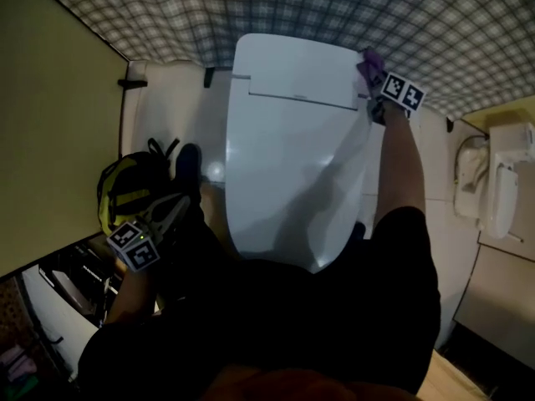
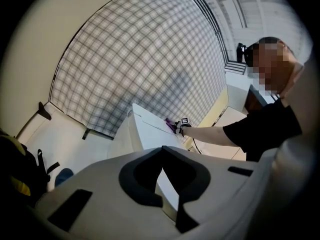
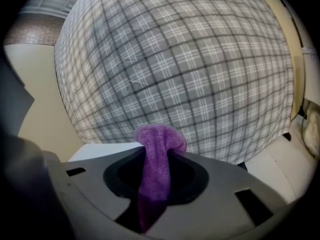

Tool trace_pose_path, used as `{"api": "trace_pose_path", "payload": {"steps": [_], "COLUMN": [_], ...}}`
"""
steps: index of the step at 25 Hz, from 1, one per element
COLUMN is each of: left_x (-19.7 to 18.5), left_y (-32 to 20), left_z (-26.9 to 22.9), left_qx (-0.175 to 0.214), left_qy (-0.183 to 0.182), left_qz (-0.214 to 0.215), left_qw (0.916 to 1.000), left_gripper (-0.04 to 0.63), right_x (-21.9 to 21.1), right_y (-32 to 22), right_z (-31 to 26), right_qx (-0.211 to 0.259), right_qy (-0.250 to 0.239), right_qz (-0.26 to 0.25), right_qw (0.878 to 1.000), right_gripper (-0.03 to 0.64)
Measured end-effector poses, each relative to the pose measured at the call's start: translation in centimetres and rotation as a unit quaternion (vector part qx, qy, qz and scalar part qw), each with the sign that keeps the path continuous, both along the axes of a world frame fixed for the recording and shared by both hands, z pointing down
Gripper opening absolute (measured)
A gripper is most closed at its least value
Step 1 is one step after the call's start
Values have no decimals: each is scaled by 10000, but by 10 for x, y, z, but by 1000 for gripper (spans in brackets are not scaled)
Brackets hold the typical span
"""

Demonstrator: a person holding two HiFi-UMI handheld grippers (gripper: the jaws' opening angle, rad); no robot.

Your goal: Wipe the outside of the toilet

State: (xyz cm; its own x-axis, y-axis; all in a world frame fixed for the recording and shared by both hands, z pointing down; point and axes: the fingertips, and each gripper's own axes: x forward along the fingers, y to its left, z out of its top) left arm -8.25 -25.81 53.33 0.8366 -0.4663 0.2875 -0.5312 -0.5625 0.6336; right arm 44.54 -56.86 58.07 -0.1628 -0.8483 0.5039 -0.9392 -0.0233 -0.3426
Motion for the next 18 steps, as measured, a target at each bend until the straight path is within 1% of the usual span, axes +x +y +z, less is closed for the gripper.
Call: {"api": "trace_pose_path", "payload": {"steps": [3, 5, 7, 9, 11, 12, 15, 17, 18], "left_x": [10, 17, 23, 28, 30, 32, 40, 52, 59], "left_y": [-11, -16, -19, -20, -17, -15, -8, -1, 3], "left_z": [-2, -2, 0, 3, 6, 6, 5, 6, 6], "left_qx": [-33, 14, 89, 172, 192, 192, 284, 463, 589], "left_qy": [-54, -155, -273, -379, -402, -357, -219, -265, -324], "left_qz": [-41, -25, -1, 8, -23, -44, -66, -19, 27], "left_qw": [10000, 9999, 9996, 9991, 9990, 9992, 9993, 9986, 9977], "left_gripper": [3, 4, 3, 3, 5, 5, 3, 3, 3], "right_x": [3, 3, 4, 7, 6, 1, -35, -67, -82], "right_y": [-31, -38, -32, -12, 24, 49, 140, 205, 236], "right_z": [-4, -7, -12, -21, -35, -42, -61, -72, -74], "right_qx": [4, 58, 160, 324, 552, 663, 892, 1010, 1063], "right_qy": [-39, 4, 171, 324, 342, 331, 357, 283, 217], "right_qz": [-93, -164, -195, -147, -125, -197, -776, -1115, -1190], "right_qw": [9999, 9998, 9995, 9988, 9978, 9971, 9923, 9882, 9869], "right_gripper": [107, 107, 107, 106, 106, 106, 106, 106, 106]}}
